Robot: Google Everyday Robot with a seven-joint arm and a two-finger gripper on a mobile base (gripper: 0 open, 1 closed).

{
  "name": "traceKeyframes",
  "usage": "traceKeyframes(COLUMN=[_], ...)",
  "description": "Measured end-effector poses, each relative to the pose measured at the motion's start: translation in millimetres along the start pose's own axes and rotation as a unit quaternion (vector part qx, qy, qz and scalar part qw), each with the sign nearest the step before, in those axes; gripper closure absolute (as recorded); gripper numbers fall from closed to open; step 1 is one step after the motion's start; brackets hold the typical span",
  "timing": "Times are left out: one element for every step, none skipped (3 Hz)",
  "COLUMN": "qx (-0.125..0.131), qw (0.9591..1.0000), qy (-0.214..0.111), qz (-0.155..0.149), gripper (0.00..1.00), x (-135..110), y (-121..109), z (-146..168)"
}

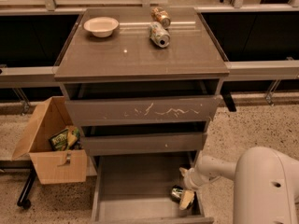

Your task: Pick green can from bottom drawer and place on counter

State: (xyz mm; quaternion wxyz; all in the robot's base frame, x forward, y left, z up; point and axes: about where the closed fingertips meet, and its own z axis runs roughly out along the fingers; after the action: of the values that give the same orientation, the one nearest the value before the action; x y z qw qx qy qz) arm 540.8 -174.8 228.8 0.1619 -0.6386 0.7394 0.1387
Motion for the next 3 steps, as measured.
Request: traceKeyframes(qx=[0.002,0.009,0.011], qw=[0.9998,0.9995,0.9984], qy=[-0.002,0.007,0.033], qz=[-0.017,-0.031,-0.045], gripper=[0.0,0.0,0.0], x=[8.2,12.5,19.1], y=[-11.3,-19.6,-21.3], z=[22.8,36.3,56.1])
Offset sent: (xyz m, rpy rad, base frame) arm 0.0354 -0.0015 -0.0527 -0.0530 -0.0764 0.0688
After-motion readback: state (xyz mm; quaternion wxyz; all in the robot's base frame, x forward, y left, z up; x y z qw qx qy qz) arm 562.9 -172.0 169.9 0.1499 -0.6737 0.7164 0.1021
